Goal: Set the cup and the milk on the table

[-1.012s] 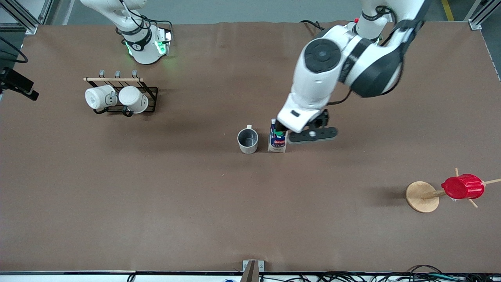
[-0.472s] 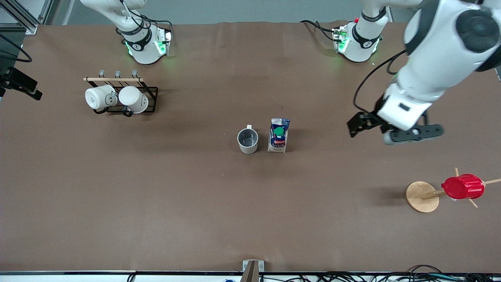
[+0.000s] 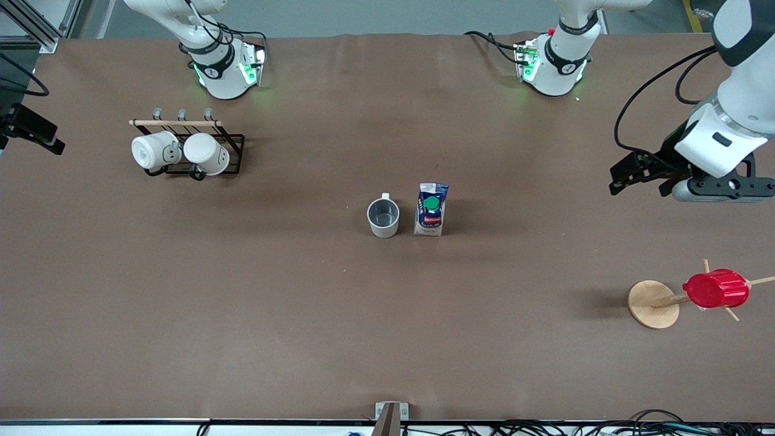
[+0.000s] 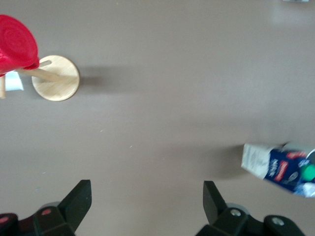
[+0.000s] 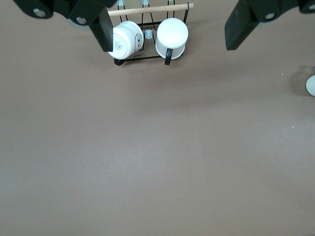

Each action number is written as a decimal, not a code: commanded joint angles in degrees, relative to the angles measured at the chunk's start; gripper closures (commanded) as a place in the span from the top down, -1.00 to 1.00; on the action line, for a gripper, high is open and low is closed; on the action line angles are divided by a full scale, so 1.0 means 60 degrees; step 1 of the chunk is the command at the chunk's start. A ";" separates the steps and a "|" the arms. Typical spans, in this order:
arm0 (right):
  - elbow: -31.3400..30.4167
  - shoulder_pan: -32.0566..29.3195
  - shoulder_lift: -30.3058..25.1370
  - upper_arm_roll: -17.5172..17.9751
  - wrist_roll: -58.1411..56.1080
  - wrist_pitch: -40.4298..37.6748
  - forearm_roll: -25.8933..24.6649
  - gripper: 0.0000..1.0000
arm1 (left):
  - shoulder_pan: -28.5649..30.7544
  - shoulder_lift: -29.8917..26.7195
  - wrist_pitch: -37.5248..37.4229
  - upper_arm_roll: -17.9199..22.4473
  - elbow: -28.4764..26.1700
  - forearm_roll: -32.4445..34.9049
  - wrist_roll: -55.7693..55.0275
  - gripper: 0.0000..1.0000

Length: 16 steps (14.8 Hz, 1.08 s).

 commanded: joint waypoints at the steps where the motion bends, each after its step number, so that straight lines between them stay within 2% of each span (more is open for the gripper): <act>1: 0.0128 -0.0056 0.0035 0.0014 -0.0046 -0.0099 0.0175 1.00 | -0.0083 -0.0144 -0.0177 -0.0069 0.0002 0.0449 0.0167 1.00; 6: 0.0099 -0.0071 0.0035 0.0014 -0.0046 -0.0129 0.0175 1.00 | -0.0054 0.0031 -0.0178 -0.0025 0.0324 0.0464 0.0197 1.00; 11: 0.0099 -0.0086 0.0035 -0.0001 -0.0061 -0.0129 0.0175 1.00 | 0.0019 0.0383 -0.0659 -0.0055 0.1189 0.0479 0.0094 1.00; 16: 0.0084 -0.0086 0.0035 -0.0001 -0.0075 -0.0129 0.0175 1.00 | 0.0312 0.0325 -0.0939 -0.0172 0.1146 0.0420 0.0021 1.00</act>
